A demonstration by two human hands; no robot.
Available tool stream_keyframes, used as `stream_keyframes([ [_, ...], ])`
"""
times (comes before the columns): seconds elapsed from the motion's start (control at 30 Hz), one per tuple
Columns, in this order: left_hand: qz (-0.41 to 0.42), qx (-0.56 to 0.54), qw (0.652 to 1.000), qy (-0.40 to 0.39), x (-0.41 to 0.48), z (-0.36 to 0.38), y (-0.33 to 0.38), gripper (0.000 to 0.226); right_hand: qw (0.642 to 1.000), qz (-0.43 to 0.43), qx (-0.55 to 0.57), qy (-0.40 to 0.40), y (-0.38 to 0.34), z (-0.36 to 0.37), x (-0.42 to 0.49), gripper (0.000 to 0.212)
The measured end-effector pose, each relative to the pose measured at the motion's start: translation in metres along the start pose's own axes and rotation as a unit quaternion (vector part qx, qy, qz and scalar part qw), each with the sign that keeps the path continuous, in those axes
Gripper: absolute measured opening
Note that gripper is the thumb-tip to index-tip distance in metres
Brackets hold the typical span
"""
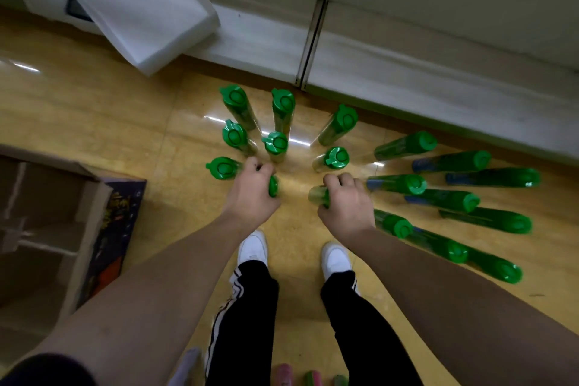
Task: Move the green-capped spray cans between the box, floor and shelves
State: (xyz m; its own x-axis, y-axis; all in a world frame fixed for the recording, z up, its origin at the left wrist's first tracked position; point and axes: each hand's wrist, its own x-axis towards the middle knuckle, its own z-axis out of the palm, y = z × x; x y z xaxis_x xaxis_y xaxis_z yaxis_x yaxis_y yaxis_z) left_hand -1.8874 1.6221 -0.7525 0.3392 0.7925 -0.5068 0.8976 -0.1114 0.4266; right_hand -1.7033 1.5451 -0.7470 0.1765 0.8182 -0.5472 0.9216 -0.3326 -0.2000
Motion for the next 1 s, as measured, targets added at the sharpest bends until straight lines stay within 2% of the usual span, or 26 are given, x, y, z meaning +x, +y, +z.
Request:
stream_keyframes([
  [0.17, -0.014, 0.005, 0.998, 0.056, -0.058, -0.099, 0.046, 0.054, 0.997, -0.076, -0.028, 0.003, -0.04, -0.112, -0.034, 0.049],
  [0.33, -0.044, -0.001, 0.991, 0.129, -0.135, -0.217, 0.084, 0.058, 0.979, -0.18, -0.089, 0.028, -0.104, -0.235, -0.074, 0.044],
  [0.5, -0.081, -0.015, 0.966, 0.247, -0.218, -0.344, 0.087, 0.051, 0.948, -0.285, -0.124, 0.074, -0.198, -0.358, -0.126, 0.049],
  [0.63, -0.113, 0.009, 0.932, 0.343, -0.284, -0.43, 0.074, 0.063, 0.915, -0.354, -0.153, 0.118, -0.288, -0.427, -0.172, 0.05],
  [0.7, -0.129, 0.007, 0.917, 0.377, -0.317, -0.468, 0.06, 0.06, 0.903, -0.378, -0.152, 0.137, -0.335, -0.455, -0.193, 0.049],
  [0.83, -0.151, 0.009, 0.896, 0.417, -0.385, -0.536, 0.017, 0.053, 0.871, -0.442, -0.154, 0.149, -0.433, -0.498, -0.236, 0.043],
  [1.0, -0.188, 0.036, 0.871, 0.453, -0.453, -0.604, -0.046, 0.053, 0.846, -0.488, -0.148, 0.155, -0.546, -0.516, -0.287, 0.049],
])
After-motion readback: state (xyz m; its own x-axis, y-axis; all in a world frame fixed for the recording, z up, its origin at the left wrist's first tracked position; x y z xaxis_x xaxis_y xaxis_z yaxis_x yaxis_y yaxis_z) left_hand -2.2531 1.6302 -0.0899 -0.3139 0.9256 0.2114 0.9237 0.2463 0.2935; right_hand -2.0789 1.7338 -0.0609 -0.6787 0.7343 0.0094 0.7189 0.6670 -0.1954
